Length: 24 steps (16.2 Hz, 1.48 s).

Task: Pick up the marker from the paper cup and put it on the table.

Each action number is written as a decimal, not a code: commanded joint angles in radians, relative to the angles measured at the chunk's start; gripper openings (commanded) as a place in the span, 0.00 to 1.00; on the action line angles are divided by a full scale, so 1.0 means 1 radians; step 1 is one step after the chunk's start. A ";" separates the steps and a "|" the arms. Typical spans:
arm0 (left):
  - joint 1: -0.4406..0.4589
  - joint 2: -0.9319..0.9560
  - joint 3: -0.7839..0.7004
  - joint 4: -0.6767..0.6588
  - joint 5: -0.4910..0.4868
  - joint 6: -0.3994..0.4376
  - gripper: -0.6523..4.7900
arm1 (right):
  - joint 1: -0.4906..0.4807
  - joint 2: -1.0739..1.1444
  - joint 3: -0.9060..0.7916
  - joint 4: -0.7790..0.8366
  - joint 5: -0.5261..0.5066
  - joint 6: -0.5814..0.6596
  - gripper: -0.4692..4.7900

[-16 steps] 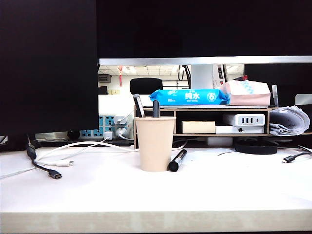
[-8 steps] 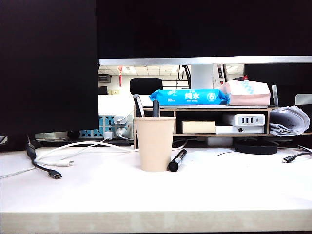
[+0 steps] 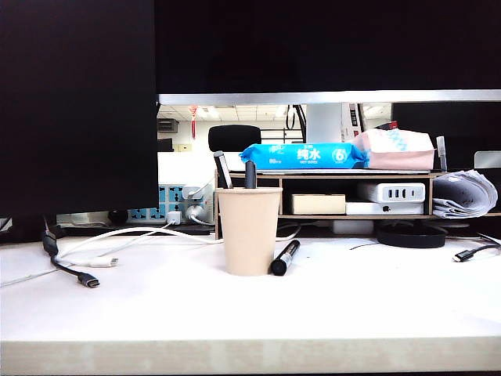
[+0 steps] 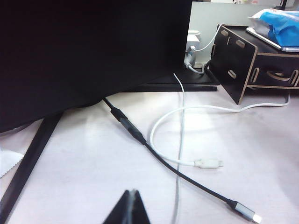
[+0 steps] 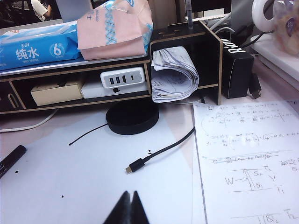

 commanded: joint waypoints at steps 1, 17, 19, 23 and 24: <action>-0.002 0.000 0.001 0.019 -0.002 0.004 0.11 | 0.002 0.000 -0.002 0.014 0.001 0.002 0.08; -0.006 0.000 0.002 0.051 -0.041 -0.016 0.11 | 0.002 0.000 -0.002 0.014 0.001 0.002 0.08; -0.006 0.000 0.002 0.050 -0.041 -0.017 0.11 | 0.002 0.000 -0.002 0.014 0.001 0.002 0.08; -0.006 0.000 0.002 0.057 -0.041 -0.018 0.11 | 0.002 0.000 -0.002 0.014 0.001 0.002 0.08; -0.006 0.000 0.002 0.057 -0.041 -0.018 0.11 | 0.002 0.000 -0.002 0.014 0.001 0.002 0.08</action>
